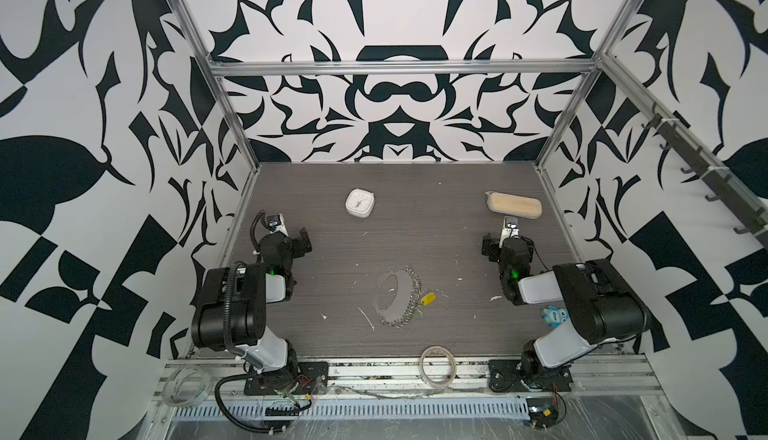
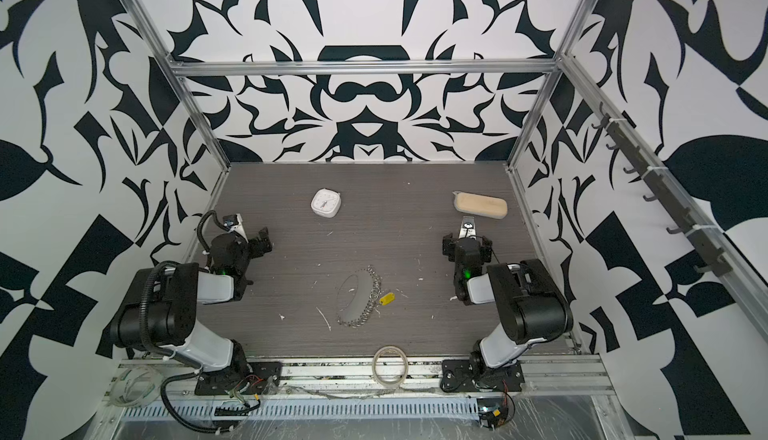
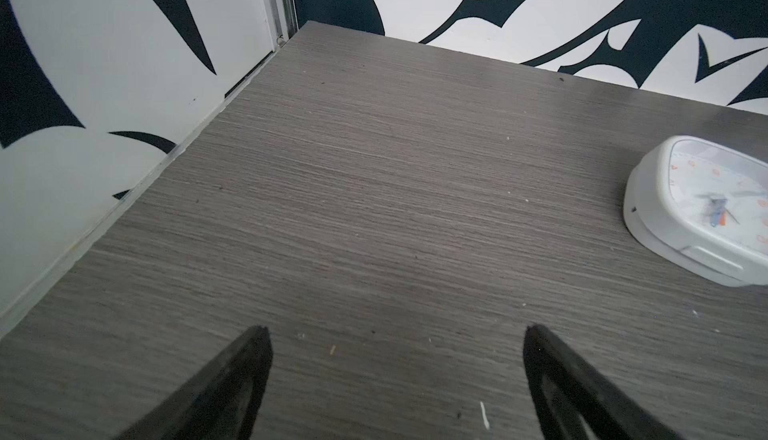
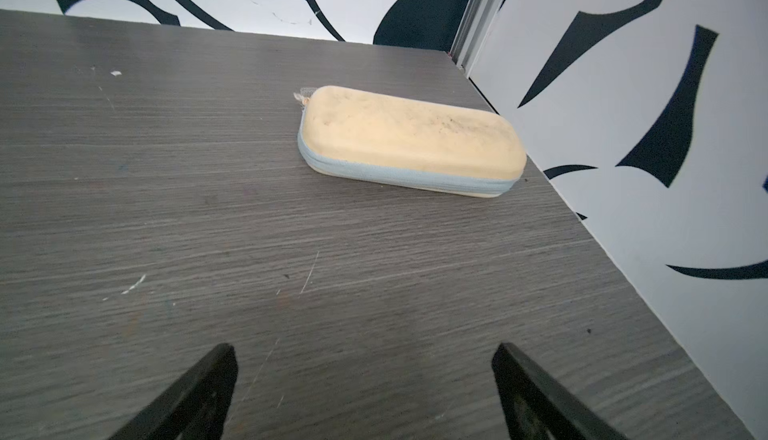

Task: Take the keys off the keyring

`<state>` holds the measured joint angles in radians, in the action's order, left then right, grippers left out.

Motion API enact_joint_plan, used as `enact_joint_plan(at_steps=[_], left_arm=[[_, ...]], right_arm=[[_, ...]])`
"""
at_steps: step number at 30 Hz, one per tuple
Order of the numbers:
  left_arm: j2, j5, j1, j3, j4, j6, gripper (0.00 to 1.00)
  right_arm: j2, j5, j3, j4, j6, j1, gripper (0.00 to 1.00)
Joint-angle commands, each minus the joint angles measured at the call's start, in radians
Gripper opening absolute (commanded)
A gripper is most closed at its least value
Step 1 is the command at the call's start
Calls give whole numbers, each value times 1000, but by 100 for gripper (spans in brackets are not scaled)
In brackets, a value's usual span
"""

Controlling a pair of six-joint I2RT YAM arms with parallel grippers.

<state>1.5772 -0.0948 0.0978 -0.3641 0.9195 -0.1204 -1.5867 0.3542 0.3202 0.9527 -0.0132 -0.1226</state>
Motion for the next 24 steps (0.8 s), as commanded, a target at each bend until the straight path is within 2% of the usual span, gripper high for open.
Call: enact_joint_plan(at_steps=[1, 3, 24], left_arm=[[-16, -13, -3, -3, 20, -15, 99], [-17, -13, -3, -3, 21, -12, 99], [-17, -11, -3, -3, 21, -11, 99]], right_arm=[[34, -60, -5, 35, 6, 5, 100], [23, -59, 31, -12, 13, 5, 100], [26, -65, 23, -5, 13, 5, 100]])
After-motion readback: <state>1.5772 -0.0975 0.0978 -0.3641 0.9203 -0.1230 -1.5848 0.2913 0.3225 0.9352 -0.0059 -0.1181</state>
